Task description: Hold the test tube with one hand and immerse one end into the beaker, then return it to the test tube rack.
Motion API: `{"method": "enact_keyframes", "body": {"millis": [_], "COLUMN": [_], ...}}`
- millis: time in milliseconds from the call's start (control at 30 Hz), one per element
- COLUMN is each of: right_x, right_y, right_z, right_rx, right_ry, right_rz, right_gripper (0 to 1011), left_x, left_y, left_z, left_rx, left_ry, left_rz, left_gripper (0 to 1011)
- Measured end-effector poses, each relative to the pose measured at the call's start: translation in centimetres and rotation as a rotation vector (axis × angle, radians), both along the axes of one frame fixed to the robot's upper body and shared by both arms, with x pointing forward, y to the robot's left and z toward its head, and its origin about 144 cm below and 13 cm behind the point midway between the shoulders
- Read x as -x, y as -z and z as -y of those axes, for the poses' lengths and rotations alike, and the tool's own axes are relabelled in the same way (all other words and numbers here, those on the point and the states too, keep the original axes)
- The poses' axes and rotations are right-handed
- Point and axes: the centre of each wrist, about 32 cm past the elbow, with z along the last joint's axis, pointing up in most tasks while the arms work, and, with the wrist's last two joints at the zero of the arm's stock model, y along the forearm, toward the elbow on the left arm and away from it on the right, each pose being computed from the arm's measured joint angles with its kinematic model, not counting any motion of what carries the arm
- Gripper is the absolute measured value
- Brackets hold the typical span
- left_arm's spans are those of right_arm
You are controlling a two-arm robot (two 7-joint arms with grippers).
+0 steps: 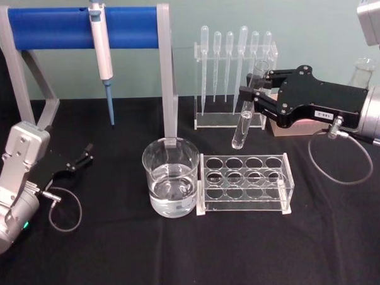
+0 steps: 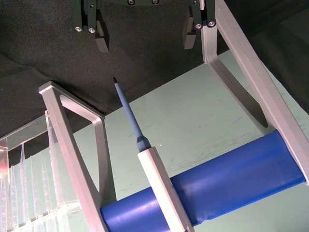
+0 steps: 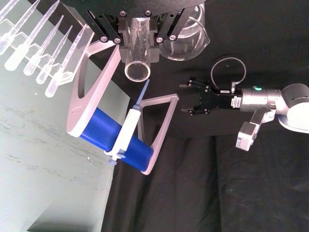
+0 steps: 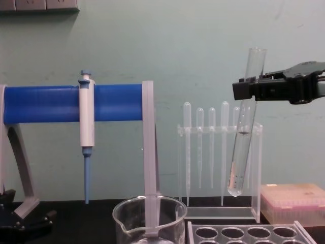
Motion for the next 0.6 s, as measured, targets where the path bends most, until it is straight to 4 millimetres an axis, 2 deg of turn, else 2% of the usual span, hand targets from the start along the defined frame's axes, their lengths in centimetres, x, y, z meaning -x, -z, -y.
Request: {"method": "enact_keyframes", "body": {"millis": [600], "right_x": [0.00], "right_y": [0.00], "right_z": [0.02], "right_rx": [0.000], "right_ry": [0.002], "right_rz": [0.002], "right_gripper": [225], "left_x": [0.00], "left_y": [0.00], "left_z": [0.00], "left_rx": [0.000], "left_ry": [0.000], "left_rz": [0.000], "left_gripper": [1000]}}
